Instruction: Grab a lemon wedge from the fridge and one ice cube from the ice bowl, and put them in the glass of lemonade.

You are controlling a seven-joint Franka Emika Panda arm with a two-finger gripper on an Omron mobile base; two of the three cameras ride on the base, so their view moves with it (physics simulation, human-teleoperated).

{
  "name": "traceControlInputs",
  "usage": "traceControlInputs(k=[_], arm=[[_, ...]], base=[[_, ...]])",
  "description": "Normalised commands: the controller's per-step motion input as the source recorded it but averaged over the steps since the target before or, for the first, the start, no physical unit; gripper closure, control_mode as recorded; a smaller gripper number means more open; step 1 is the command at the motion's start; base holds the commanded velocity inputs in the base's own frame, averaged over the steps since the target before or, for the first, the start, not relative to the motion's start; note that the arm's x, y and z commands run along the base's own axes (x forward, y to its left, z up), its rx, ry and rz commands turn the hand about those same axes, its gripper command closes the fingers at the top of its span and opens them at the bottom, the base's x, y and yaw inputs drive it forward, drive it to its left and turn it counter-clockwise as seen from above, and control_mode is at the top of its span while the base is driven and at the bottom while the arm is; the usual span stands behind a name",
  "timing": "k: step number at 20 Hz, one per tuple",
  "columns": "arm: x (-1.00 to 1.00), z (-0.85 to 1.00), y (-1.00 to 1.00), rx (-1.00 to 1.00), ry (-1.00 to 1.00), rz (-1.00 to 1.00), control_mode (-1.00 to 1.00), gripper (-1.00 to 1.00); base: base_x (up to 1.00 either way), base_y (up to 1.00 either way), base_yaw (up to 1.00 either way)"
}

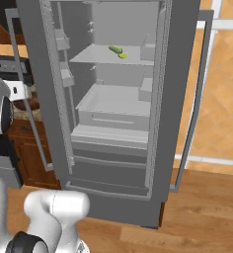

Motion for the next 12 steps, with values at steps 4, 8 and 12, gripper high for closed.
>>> traceControlInputs(k=[4,8,12], arm=[[-0.97,0.5,-0.41,0.06,-0.07,-0.03,-1.0,1.0],[-0.45,0.89,-0.49,0.01,0.05,-0.12,-1.0,1.0],[-0.07,0.86,-0.75,0.0,0.29,-0.19,-1.0,1.0]], base=[[0.0,0.0,0.0],[0.0,0.0,0.0],[0.0,0.0,0.0]])
